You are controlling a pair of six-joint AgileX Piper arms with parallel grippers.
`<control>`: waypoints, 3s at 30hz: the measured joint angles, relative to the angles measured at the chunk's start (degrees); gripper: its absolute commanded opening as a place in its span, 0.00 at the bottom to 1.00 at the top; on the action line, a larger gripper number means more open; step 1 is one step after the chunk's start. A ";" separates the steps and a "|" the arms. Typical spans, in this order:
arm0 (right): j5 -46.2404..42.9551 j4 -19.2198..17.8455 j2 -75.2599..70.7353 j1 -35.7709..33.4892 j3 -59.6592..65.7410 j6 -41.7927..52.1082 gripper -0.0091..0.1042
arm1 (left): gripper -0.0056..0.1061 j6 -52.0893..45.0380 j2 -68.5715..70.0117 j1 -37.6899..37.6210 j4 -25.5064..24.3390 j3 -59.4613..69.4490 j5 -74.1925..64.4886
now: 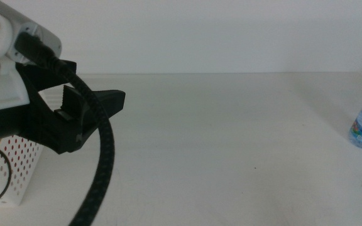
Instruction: Use arms to grab the bottles and put them into the dustbin to the left of the table.
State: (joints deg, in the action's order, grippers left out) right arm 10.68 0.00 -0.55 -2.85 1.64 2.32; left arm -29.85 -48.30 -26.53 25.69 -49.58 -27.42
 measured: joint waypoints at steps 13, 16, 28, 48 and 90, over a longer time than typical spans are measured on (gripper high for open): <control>5.99 2.93 1.77 0.00 -6.27 0.00 0.76 | 0.86 0.00 0.00 -0.04 0.00 0.00 0.05; 7.17 3.24 6.90 0.00 -13.07 0.00 0.76 | 0.86 0.00 0.00 -0.04 0.00 0.00 0.05; 7.58 3.24 31.21 0.00 -32.66 0.00 0.76 | 0.86 0.00 0.00 -0.04 0.00 0.00 0.05; -22.77 0.67 49.25 0.50 -19.46 0.51 0.76 | 0.86 0.00 0.00 -0.04 0.00 0.00 0.05; -75.38 15.23 94.25 0.50 -17.32 10.21 0.76 | 0.86 0.00 0.00 -0.04 0.00 0.00 0.05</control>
State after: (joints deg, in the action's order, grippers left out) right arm -64.70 15.23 93.70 -2.35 -15.68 12.53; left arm -29.85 -48.30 -26.57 25.69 -49.58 -27.37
